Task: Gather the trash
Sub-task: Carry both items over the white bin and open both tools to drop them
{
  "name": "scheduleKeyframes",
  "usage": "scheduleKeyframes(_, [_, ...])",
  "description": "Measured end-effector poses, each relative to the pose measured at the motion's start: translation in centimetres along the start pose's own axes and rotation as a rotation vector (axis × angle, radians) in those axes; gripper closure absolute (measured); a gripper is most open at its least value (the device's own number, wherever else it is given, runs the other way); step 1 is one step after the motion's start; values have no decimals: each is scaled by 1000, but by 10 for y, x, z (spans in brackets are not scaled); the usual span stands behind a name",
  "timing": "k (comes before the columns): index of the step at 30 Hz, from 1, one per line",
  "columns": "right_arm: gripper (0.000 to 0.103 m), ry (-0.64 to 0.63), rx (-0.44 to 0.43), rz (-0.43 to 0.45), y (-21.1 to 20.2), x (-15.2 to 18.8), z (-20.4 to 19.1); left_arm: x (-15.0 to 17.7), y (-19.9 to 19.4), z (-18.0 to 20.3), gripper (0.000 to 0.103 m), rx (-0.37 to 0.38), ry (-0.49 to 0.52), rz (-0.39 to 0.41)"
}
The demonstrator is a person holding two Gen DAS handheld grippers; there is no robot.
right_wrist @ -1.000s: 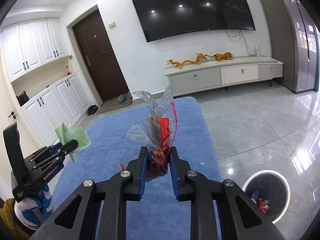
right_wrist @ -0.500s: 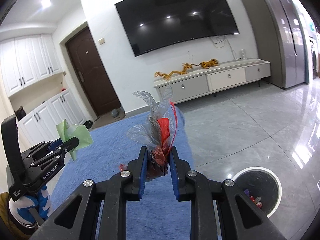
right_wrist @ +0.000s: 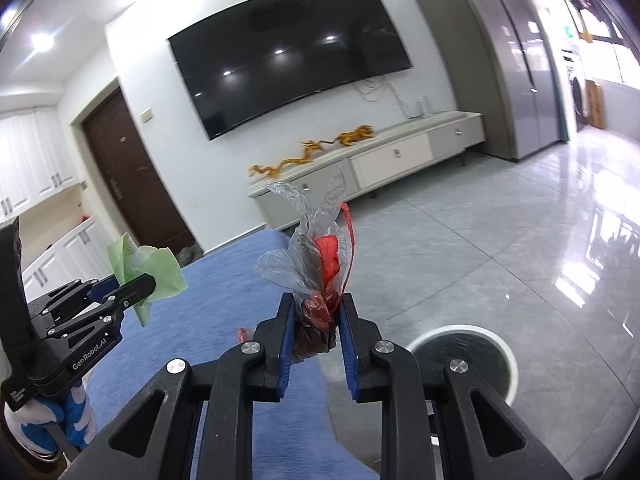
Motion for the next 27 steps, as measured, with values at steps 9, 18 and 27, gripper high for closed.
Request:
scheduleKeyframes(9, [83,54,104,-23,7,5,60,-10,47,70,79,129,66,-38])
scheduleKeyframes(18, [83,129,182,-104,33,33,118,2,98,128,79,237,110,-109])
scheduleKeyframes(27, [83,195,253,-186,53,64,161,23,146,172,78,341,110,-214])
Point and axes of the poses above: each gripper's, at about its wrist camera, not at the fingertips, and y roughly the way its jaws point, z to its right, x to its underside, the point moved 9 cm from there along y, roughly the way its jaws point, and after that the axes turned 7 degrees about z, right-handed, at the moved point
